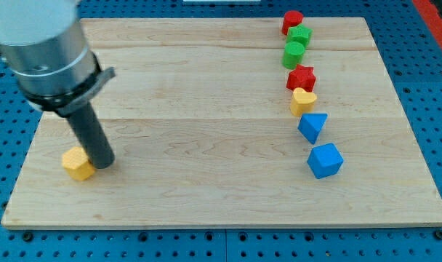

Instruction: Push blue cube right to the yellow hexagon

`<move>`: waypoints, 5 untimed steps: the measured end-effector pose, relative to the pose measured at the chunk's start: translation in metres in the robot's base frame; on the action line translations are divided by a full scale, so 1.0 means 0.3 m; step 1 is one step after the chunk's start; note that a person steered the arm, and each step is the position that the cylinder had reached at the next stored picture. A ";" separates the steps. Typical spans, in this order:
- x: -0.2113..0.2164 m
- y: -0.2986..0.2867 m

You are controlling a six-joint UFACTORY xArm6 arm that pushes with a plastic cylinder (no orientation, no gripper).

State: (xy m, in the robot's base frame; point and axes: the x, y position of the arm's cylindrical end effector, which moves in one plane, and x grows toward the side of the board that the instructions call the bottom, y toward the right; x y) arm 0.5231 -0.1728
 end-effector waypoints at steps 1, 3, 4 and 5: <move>0.009 0.370; 0.248 1.119; 0.169 1.440; 0.030 1.365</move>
State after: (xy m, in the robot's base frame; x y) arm 0.5320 0.2368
